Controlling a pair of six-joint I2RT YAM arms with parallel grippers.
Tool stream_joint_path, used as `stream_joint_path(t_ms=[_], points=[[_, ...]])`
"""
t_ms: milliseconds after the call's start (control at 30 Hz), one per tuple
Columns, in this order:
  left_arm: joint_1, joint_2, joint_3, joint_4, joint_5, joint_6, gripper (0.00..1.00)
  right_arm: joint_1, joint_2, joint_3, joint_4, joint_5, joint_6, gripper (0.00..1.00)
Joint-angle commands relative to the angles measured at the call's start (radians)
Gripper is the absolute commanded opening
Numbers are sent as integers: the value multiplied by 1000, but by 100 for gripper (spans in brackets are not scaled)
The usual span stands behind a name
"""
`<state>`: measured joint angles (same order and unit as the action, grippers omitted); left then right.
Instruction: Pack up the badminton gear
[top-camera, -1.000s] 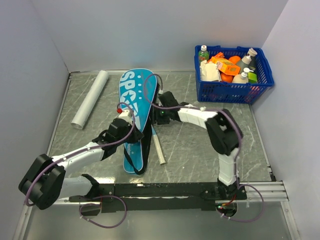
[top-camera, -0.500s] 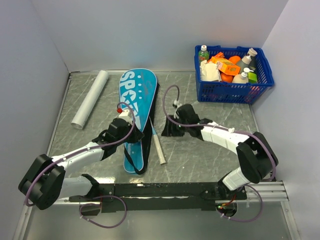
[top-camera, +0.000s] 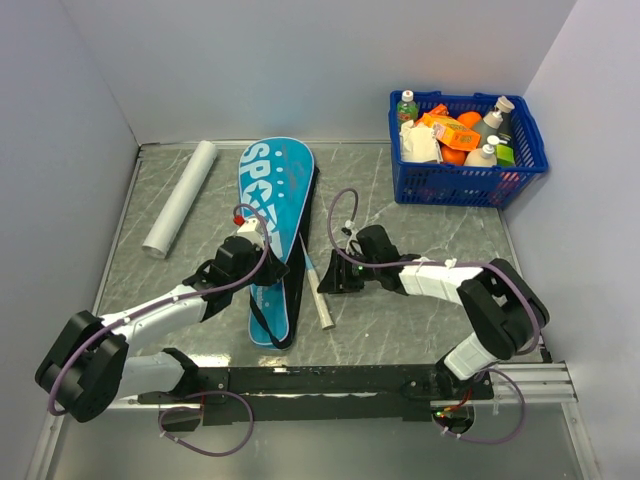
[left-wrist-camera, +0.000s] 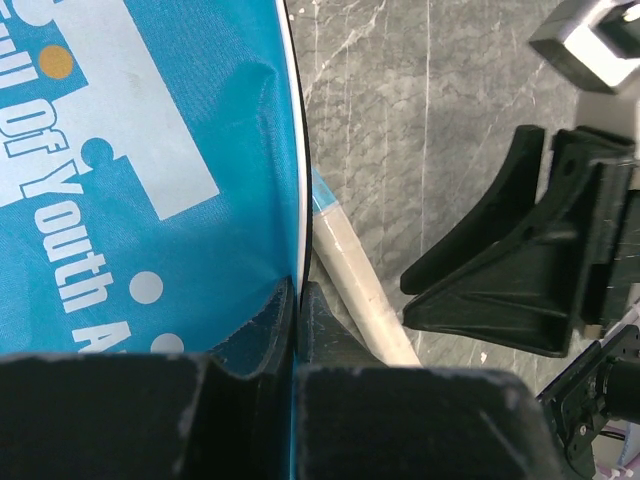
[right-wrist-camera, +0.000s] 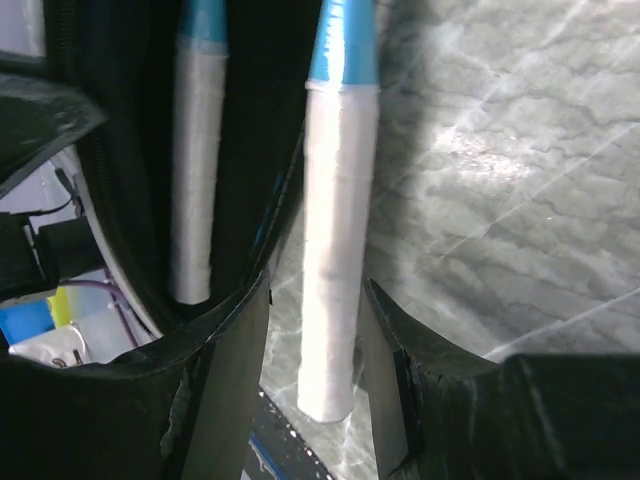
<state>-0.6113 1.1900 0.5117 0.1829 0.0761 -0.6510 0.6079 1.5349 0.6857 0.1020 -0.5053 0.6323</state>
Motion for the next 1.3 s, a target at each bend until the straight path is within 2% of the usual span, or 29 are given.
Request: stream_joint_path(t_ms=[0, 400, 767, 933, 1267], points=[[1, -33, 10, 87, 39, -10, 1, 7, 30, -21, 87, -10, 24, 49], [1, -29, 5, 95, 44, -15, 1, 50, 123, -31, 189, -38, 81, 46], [1, -41, -30, 102, 48, -24, 1, 105, 153, -25, 358, -98, 220, 27], [1, -52, -56, 127, 59, -38, 1, 156, 148, 34, 338, -64, 242, 24], [1, -81, -75, 136, 85, -58, 1, 239, 278, 156, 426, -21, 336, 17]])
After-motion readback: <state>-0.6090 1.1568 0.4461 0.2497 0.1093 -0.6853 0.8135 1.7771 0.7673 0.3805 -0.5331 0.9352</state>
